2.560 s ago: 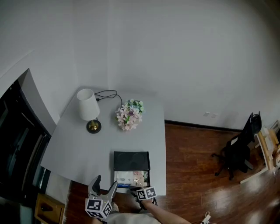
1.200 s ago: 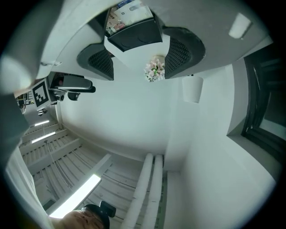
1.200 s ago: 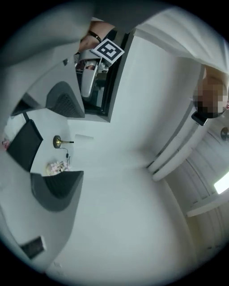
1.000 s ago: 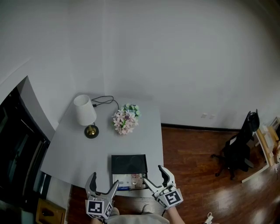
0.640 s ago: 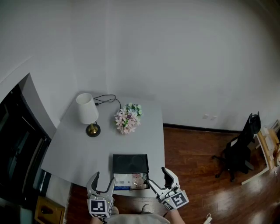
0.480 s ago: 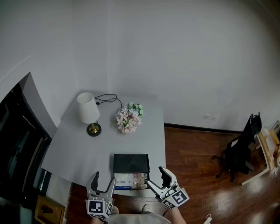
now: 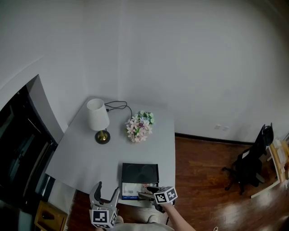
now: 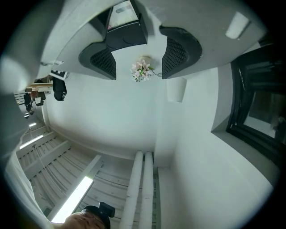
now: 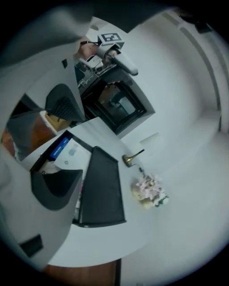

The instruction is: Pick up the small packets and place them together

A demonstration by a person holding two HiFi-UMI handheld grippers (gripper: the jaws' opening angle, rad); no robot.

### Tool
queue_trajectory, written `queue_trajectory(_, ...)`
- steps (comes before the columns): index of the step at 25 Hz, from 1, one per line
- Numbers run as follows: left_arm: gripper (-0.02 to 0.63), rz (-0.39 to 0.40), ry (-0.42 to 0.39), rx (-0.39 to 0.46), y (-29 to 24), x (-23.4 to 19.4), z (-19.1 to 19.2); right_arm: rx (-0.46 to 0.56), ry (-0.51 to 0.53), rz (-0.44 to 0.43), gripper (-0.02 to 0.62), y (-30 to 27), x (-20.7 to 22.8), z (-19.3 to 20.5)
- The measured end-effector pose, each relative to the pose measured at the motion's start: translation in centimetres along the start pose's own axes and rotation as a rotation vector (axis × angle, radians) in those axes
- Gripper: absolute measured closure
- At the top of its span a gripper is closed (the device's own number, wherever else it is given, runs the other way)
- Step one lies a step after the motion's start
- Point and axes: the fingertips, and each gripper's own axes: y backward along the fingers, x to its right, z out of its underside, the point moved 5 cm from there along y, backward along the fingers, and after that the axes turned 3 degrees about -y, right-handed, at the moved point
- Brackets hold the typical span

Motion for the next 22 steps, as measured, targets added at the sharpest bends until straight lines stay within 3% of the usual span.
queue_trajectory(4,0.278,-0.02,0.006,-0.01,0.5,-0.5,0.5,-0.234,-0.045,0.066,0.261,-4.2,3.0,2.6)
queue_trajectory(6,0.278,-0.027,0.003,-0.014,0.7,-0.6,0.5,-0.298,-0.088,0.103,0.261,-5.5,4.0,3.4)
queue_trajectory(7,0.278,-0.03,0.002,-0.014,0.8,-0.7,0.6,-0.312,-0.111,0.117,0.293,-5.9,4.4,3.7)
queue_trajectory(8,0.278,-0.034,0.003,-0.014,0.9,-0.8,0.7,-0.317,-0.131,0.127,0.354,-6.3,4.6,3.8)
queue_trajectory(11,0.278,-0.043,0.004,-0.017,1.0,-1.1,0.6,-0.322,-0.146,0.179,0.356,-7.0,5.2,3.8)
queue_trajectory(12,0.278,-0.045,0.006,-0.019,0.9,-1.1,0.7,-0.321,-0.141,0.205,0.385,-7.0,5.4,3.6)
queue_trajectory(14,0.278,-0.046,0.013,-0.024,0.9,-1.1,1.0,-0.31,-0.122,0.24,0.495,-6.7,5.8,3.4)
queue_trajectory(17,0.278,-0.034,0.012,-0.034,0.7,-1.0,1.2,-0.277,-0.116,0.225,0.588,-6.2,5.3,3.3)
queue_trajectory(22,0.278,-0.011,0.012,-0.048,0.2,-0.4,1.6,-0.221,-0.113,0.18,0.592,-4.5,3.8,3.5)
